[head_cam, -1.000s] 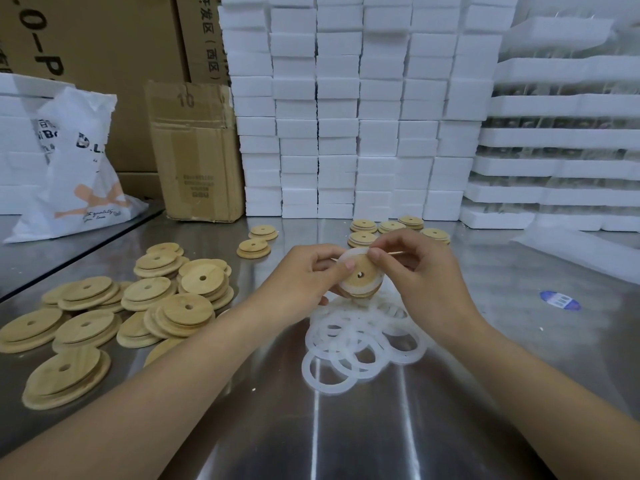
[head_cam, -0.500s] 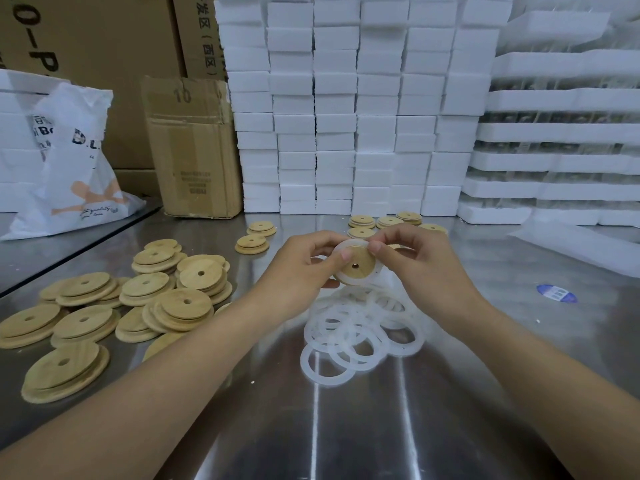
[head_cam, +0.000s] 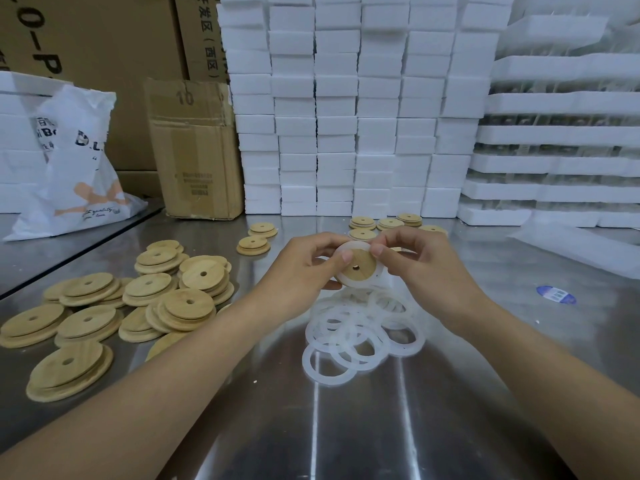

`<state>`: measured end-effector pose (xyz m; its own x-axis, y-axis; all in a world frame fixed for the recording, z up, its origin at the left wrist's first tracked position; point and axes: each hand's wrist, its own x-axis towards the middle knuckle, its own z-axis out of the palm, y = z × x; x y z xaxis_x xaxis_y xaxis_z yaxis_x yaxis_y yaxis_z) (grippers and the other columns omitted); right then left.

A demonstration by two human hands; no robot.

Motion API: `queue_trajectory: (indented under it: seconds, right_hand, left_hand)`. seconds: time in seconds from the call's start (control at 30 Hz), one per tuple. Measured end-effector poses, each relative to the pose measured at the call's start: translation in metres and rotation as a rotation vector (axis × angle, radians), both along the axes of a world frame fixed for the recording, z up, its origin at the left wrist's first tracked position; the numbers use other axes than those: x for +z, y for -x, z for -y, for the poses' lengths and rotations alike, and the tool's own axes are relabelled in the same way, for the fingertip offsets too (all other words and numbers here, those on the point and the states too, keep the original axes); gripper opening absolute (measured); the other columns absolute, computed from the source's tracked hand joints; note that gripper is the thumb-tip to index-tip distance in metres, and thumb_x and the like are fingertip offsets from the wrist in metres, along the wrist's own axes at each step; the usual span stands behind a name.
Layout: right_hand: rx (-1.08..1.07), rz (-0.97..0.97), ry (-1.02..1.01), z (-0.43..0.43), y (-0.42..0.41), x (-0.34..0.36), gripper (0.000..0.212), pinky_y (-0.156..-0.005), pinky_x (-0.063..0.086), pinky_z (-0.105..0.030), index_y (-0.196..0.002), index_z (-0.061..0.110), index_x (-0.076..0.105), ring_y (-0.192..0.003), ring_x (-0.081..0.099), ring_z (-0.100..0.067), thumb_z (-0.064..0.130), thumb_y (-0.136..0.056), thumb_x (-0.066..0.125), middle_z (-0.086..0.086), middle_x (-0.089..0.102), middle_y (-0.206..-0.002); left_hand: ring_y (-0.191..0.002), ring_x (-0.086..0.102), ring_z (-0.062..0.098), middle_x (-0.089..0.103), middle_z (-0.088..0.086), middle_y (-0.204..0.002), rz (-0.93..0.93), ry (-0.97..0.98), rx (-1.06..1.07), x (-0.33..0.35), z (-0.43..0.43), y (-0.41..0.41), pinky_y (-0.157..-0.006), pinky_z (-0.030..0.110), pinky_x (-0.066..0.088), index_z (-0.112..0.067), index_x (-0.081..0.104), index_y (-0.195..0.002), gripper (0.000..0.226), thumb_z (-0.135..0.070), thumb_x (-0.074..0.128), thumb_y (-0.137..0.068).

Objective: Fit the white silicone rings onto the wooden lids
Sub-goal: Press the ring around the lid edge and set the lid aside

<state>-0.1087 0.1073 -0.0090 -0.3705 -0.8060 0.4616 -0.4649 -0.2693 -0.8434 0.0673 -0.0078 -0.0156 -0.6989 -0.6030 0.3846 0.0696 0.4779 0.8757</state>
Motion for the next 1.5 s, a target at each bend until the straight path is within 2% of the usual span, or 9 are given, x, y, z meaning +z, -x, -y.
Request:
queue_trajectory:
  seconds: [0.13,0.4,0.63,0.9,1.0,1.1,1.23,1.33,1.5]
  right_hand:
    - [-0.034,-0.013,0.001,0.0,0.0,0.001,0.014,-0.076,0.051,-0.012,-0.088,0.013,0.075,-0.079,0.068,0.001,0.016,-0.1,0.07,0.01,0.076,-0.086]
    - [-0.066,0.006,-0.05,0.0,0.0,0.001,0.014,-0.086,0.056,-0.028,-0.085,0.017,0.077,-0.083,0.069,0.001,0.016,-0.098,0.073,0.007,0.078,-0.088]
    - [-0.077,0.014,-0.08,0.0,0.0,0.001,0.017,-0.08,0.05,-0.022,-0.08,0.019,0.077,-0.078,0.068,0.003,0.017,-0.097,0.074,0.01,0.076,-0.082]
    - [-0.032,0.02,-0.132,-0.004,0.0,0.001,0.018,-0.083,0.05,-0.027,-0.08,0.021,0.078,-0.09,0.076,-0.01,0.028,-0.096,0.076,0.002,0.08,-0.087]
    - [-0.038,-0.002,-0.151,-0.003,-0.003,0.001,0.019,-0.078,0.056,-0.041,-0.08,0.023,0.077,-0.091,0.076,-0.016,0.029,-0.097,0.075,0.003,0.08,-0.087]
    - [-0.034,-0.018,-0.161,-0.003,-0.004,0.001,0.02,-0.086,0.058,-0.055,-0.079,0.027,0.076,-0.095,0.072,-0.03,0.031,-0.099,0.073,0.001,0.078,-0.088]
    - [-0.016,-0.011,-0.17,-0.001,-0.001,-0.003,0.017,-0.075,0.048,-0.043,-0.084,0.016,0.074,-0.078,0.056,-0.026,0.026,-0.097,0.072,-0.016,0.069,-0.087]
    - [0.012,-0.024,-0.206,0.0,0.001,-0.006,0.017,-0.069,0.043,-0.034,-0.085,0.011,0.073,-0.072,0.05,-0.018,0.023,-0.096,0.072,-0.006,0.063,-0.079]
    - [0.015,-0.023,-0.222,-0.001,0.0,-0.011,0.016,-0.048,0.038,-0.016,-0.08,0.018,0.076,-0.053,0.045,-0.008,0.026,-0.095,0.076,0.008,0.065,-0.065]
  left_hand:
    - [-0.101,0.077,0.026,0.081,0.002,-0.106,-0.027,-0.002,-0.006,0.0,-0.002,0.002,-0.086,0.041,0.067,-0.032,0.07,-0.129,0.025,-0.02,0.066,-0.107]
    - [-0.095,0.077,0.031,0.077,0.01,-0.105,-0.022,0.041,0.012,-0.001,-0.003,0.001,-0.084,0.053,0.066,-0.035,0.075,-0.12,0.024,-0.017,0.068,-0.106]
    - [-0.093,0.078,0.025,0.077,0.005,-0.107,-0.015,0.081,0.014,-0.002,-0.003,0.001,-0.08,0.044,0.068,-0.043,0.076,-0.113,0.029,-0.017,0.068,-0.106]
    - [-0.093,0.078,0.021,0.08,0.007,-0.103,-0.125,-0.081,0.109,0.003,-0.002,0.002,-0.079,0.047,0.068,-0.032,0.076,-0.113,0.019,-0.016,0.068,-0.105]
    - [-0.092,0.079,0.02,0.081,0.006,-0.1,-0.139,-0.124,0.119,0.005,0.0,0.0,-0.079,0.047,0.069,-0.03,0.076,-0.115,0.019,-0.015,0.069,-0.104]
    - [-0.092,0.079,0.021,0.082,0.006,-0.102,-0.163,-0.173,0.121,0.004,-0.002,0.001,-0.081,0.047,0.068,-0.028,0.077,-0.116,0.02,-0.015,0.069,-0.104]
    - [-0.099,0.077,0.02,0.082,0.0,-0.107,-0.198,-0.274,0.155,-0.001,-0.005,0.004,-0.084,0.045,0.068,-0.029,0.08,-0.114,0.022,-0.014,0.067,-0.106]
    - [-0.102,0.077,0.019,0.082,-0.003,-0.108,-0.212,-0.341,0.16,-0.005,-0.007,0.006,-0.083,0.039,0.067,-0.03,0.08,-0.115,0.023,-0.015,0.065,-0.107]
    - [-0.099,0.078,0.016,0.082,-0.004,-0.111,-0.149,-0.35,0.116,-0.004,-0.004,0.003,-0.086,0.037,0.066,-0.033,0.08,-0.117,0.023,-0.018,0.065,-0.108]
